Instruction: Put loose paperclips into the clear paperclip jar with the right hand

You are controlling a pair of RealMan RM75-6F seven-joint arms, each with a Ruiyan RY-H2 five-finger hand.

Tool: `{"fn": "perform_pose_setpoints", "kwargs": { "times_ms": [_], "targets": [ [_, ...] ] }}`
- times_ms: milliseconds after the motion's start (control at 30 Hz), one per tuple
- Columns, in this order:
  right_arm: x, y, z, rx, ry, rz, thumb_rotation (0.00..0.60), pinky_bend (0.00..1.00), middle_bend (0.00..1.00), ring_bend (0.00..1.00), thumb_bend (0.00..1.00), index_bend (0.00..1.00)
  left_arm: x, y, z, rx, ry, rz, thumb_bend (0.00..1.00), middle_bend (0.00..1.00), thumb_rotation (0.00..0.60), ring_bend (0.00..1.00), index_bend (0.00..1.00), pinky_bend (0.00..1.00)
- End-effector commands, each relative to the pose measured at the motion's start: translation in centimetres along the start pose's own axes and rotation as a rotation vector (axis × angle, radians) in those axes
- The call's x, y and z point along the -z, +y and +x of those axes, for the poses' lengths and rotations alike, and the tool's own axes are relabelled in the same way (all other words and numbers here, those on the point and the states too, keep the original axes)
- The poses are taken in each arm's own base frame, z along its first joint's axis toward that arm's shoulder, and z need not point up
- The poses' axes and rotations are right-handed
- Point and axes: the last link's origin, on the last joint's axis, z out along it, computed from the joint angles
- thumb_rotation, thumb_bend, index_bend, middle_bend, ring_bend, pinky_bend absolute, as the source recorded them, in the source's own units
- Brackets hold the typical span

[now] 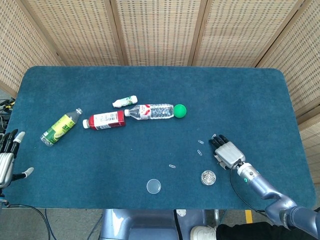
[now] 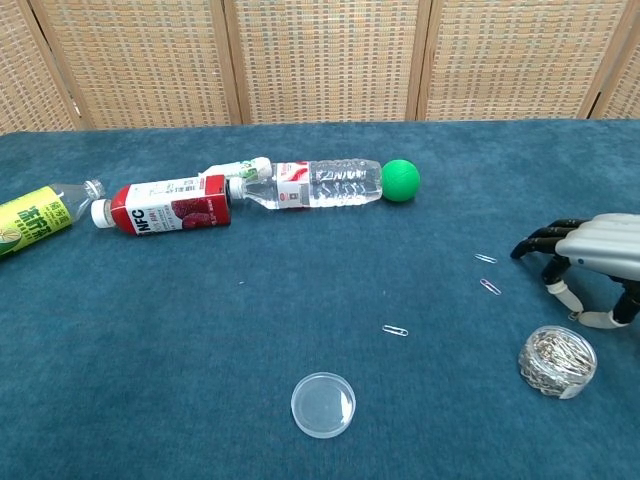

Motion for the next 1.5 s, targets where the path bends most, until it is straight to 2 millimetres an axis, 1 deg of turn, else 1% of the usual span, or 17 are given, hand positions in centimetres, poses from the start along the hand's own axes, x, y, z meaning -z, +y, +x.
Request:
{"fn": "perform_pose_setpoints", "kwargs": {
  "times_ms": [33, 133, 233, 400, 467, 533, 1133, 1333, 1500],
  "targets": [
    [-0.1, -0.1, 0.2, -0.004, 0.005, 0.003, 0.600, 0.00, 0.08, 0.00, 0.44, 0.60, 0.0, 0.0, 0.0, -0.001, 0.000, -0.001, 0.00, 0.00, 0.600, 0.00, 0.00, 0.00],
    [-0.4, -0.3, 0.3, -0.002, 0.007, 0.003, 0.600, 0.00, 0.08, 0.00, 0.48, 0.60, 0.0, 0.0, 0.0, -0.001, 0.000, 0.000, 0.00, 0.00, 0.600, 0.00, 0.00, 0.00],
    [-0.6, -0.4, 0.4, -0.001, 0.008, 0.002, 0.600, 0.00, 0.08, 0.00, 0.55, 0.60, 0.0, 0.0, 0.0, 0.000, 0.000, 0.000, 0.00, 0.00, 0.600, 0.00, 0.00, 0.00],
    [-0.9, -0.7, 0.3, 0.008, 0.014, 0.000, 0.600, 0.00, 0.08, 0.00, 0.74, 0.60, 0.0, 0.0, 0.0, 0.001, -0.001, 0.000, 0.00, 0.00, 0.600, 0.00, 0.00, 0.00],
    [-1.0, -0.8, 0.4, 0.008, 0.020, -0.002, 0.600, 0.00, 0.08, 0.00, 0.80, 0.60, 0.0, 0.0, 0.0, 0.002, 0.000, 0.000, 0.00, 0.00, 0.600, 0.00, 0.00, 0.00],
    [-1.0, -0.8, 0.4, 0.008, 0.026, -0.003, 0.600, 0.00, 0.09, 0.00, 0.83, 0.60, 0.0, -0.1, 0.1, 0.002, 0.001, 0.000, 0.00, 0.00, 0.600, 0.00, 0.00, 0.00],
    [-1.5, -1.1, 1.7, -0.013, 0.072, -0.014, 0.600, 0.00, 0.09, 0.00, 0.85, 0.60, 0.0, 0.0, 0.1, 0.006, 0.000, -0.002, 0.00, 0.00, 0.600, 0.00, 0.00, 0.00],
    [-1.2, -1.0, 2.3, -0.018, 0.088, -0.014, 0.600, 0.00, 0.10, 0.00, 0.85, 0.60, 0.0, -0.1, 0.1, 0.008, 0.001, -0.002, 0.00, 0.00, 0.600, 0.00, 0.00, 0.00],
    [-0.5, -1.2, 3.2, -0.038, 0.118, 0.001, 0.600, 0.00, 0.10, 0.00, 0.85, 0.60, 0.0, 0.0, 0.2, 0.007, 0.002, -0.004, 0.00, 0.00, 0.600, 0.00, 0.00, 0.00]
  ]
}}
